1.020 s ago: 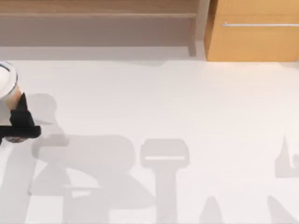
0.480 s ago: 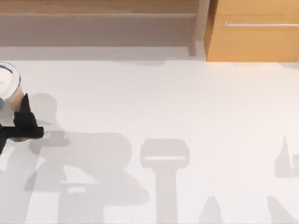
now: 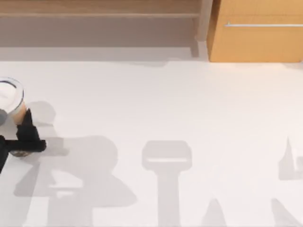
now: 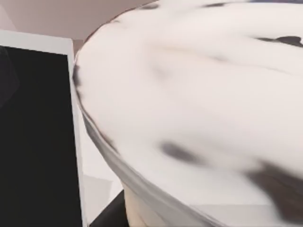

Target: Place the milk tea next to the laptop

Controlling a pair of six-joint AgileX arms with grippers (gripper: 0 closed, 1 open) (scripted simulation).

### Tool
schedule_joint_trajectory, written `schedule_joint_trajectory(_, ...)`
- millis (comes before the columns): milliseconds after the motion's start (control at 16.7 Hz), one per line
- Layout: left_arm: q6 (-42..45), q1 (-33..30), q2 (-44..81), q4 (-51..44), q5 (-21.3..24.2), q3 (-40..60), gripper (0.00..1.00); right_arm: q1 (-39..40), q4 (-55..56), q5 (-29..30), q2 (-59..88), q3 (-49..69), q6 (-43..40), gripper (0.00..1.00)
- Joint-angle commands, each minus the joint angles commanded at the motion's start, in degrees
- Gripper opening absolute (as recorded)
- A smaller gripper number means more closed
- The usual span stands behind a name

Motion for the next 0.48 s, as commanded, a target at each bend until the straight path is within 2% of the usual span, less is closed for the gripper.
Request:
schedule_joint_trajectory(180, 0.00, 0.00, 0.00, 0.00, 0.00, 0.00, 0.00, 0.00, 0.00, 0.00, 0.00, 0.00, 0.00, 1.00)
schedule_joint_trajectory(480, 0.00, 0.00, 0.00, 0.00, 0.00, 0.00, 0.38, 0.00, 0.00, 0.00, 0.00, 0.00, 0.00, 1.00)
